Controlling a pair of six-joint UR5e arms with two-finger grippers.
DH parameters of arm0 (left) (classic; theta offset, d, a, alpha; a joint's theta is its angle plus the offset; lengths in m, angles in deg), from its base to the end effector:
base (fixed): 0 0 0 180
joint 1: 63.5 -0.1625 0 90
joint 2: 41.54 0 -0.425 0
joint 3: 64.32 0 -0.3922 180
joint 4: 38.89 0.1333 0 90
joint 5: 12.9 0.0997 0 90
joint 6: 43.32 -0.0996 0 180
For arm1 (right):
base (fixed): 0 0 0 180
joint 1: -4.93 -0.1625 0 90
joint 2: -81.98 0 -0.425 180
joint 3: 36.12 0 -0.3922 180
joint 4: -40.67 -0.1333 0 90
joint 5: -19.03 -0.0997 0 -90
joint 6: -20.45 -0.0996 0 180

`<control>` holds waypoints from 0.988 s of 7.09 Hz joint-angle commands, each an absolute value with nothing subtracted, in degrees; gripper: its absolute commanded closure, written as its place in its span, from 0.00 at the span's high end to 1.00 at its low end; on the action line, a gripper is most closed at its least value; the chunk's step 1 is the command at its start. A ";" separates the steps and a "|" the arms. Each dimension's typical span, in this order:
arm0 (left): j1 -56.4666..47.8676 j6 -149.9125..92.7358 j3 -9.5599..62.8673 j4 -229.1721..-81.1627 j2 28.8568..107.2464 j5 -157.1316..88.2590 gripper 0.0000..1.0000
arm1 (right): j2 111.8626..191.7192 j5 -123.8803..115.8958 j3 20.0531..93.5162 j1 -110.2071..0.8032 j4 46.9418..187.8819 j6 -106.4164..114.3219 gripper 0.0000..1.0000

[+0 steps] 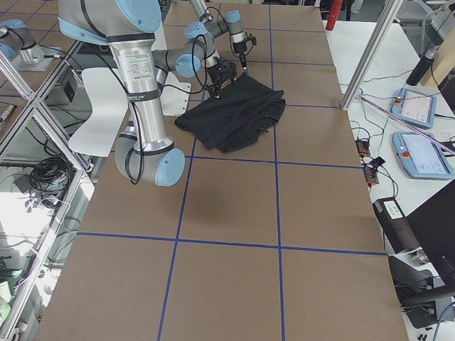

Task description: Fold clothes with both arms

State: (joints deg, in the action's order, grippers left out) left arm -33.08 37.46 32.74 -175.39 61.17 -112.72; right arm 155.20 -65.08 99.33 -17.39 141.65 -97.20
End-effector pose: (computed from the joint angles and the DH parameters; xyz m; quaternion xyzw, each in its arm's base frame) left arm 0.4521 -0.4003 0.3927 0.1172 0.5366 -0.1075 0.8287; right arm -0.3572 -0.3018 0.2066 0.0262 -0.4336 0.4005 0.8068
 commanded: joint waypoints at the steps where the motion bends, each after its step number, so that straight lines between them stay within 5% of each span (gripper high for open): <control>1: -33.09 37.02 33.15 -175.29 61.38 -112.83 0.00 | 155.20 -65.08 99.23 -17.39 141.65 -97.23 1.00; 3: -29.60 29.69 30.54 -175.03 64.25 -113.54 0.00 | 155.20 -65.08 99.23 -17.66 141.65 -97.14 1.00; 7: -17.82 26.03 8.71 -175.47 84.96 -113.71 0.00 | 155.46 -64.99 99.14 -17.92 141.65 -97.14 1.00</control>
